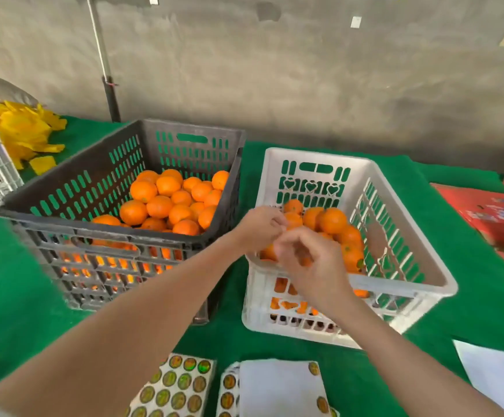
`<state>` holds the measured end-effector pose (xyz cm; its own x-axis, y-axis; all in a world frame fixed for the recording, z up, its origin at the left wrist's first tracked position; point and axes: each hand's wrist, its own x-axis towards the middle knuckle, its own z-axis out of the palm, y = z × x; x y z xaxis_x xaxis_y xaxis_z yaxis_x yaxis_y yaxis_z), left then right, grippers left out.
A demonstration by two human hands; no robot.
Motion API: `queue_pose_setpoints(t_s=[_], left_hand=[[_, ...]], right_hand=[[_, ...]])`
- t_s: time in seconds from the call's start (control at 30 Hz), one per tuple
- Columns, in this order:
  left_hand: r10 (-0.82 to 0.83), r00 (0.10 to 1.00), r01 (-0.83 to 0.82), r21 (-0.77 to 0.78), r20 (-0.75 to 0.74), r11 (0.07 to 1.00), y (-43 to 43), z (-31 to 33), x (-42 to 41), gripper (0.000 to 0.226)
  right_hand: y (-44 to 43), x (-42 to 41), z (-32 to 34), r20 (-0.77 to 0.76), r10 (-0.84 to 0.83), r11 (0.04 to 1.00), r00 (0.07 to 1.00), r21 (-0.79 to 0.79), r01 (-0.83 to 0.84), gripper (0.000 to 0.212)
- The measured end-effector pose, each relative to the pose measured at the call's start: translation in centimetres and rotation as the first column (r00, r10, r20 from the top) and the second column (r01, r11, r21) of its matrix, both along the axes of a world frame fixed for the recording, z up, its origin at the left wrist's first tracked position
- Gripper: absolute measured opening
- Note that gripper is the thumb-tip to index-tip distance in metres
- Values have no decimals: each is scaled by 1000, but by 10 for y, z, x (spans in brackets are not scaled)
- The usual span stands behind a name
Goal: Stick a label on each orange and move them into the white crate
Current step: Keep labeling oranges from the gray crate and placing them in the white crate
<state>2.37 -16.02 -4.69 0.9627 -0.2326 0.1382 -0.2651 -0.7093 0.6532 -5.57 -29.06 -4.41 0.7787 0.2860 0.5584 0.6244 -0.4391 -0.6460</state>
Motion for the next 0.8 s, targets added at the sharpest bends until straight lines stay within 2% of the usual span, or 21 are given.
queue_pose_setpoints(t_s=[0.07, 0.13, 0.17, 0.3, 0.4, 0.5, 0.57, 0.6, 0.63, 0.7, 0.73, 0.8], left_hand=[[2, 1000, -3, -83, -15, 997, 5, -1, -16, 24], [-6, 999, -1, -171, -42, 985, 11, -5, -37, 26], [-7, 999, -2, -215, -42, 977, 14, -8, -48, 27], [150, 977, -89, -350, 150, 933, 28, -18, -91, 22], [281, 939, -174, -427, 201, 887, 37, -31, -120, 20], [295, 953, -245, -389, 74, 888, 44, -56, -137, 21], [286, 953, -304, -358, -102, 883, 47, -74, -144, 19], [269, 936, -336, -347, -227, 876, 46, -82, -148, 19], [235, 901, -360, -326, -365, 874, 44, -91, -150, 20], [167, 795, -375, -255, -584, 891, 37, -107, -153, 29], [146, 744, -379, -233, -652, 896, 32, -113, -155, 25], [130, 686, -429, -253, -716, 867, 25, -120, -160, 9]], right_hand=[[-4, -29, -35, -225, 126, 973, 966, -163, -165, 22], [-6, -43, -73, -468, 122, 834, 875, -429, -346, 25], [-7, -44, -91, -526, 56, 751, 849, -538, -383, 31], [-5, -41, -131, -541, -204, 491, 816, -778, -393, 64], [-2, -41, -144, -500, -277, 430, 820, -828, -359, 58], [-5, -45, -148, -463, -303, 443, 833, -842, -307, 55], [-7, -46, -145, -400, -291, 496, 869, -840, -220, 46], [-9, -47, -143, -381, -261, 555, 887, -811, -185, 34], [-11, -46, -141, -390, -224, 645, 893, -746, -164, 26], [-14, -46, -130, -457, -203, 797, 866, -591, -125, 31], [-16, -45, -124, -484, -203, 843, 851, -529, -100, 34], [-21, -44, -115, -470, -186, 889, 863, -455, -56, 22]])
